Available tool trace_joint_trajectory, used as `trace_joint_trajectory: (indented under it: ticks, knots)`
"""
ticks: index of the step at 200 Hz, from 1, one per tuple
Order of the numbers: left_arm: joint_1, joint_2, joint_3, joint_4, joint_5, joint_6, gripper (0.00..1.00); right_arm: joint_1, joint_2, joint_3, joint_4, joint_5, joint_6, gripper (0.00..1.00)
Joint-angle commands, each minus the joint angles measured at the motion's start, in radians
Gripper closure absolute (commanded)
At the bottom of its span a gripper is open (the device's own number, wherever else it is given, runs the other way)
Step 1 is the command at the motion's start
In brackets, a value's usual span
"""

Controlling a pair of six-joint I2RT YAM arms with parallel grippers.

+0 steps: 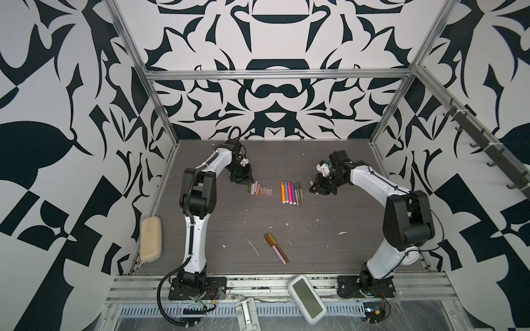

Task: Open the pen caps
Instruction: 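Lower the green cap beside the caps while the right carries the pen, then lower the uncapped cream pen into the marker row and open the right gripper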

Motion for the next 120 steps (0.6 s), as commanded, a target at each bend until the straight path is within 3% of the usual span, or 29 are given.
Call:
trace_joint_trajectory:
  ticks: [1,73,120]
  knots:
    - [0.011,-0.049,-0.005,-0.048,0.016,0.003,0.71,0.010,0.044,0.035,0.041,0.091,-0.048,1.00]
    - [0.034,-0.101,-0.022,-0.041,0.030,-0.026,0.71,0.007,0.160,-0.008,0.228,0.062,-0.008,1.00]
    - [0.061,-0.117,-0.035,-0.010,0.063,-0.065,0.71,0.008,0.131,-0.070,0.264,0.042,0.004,1.00]
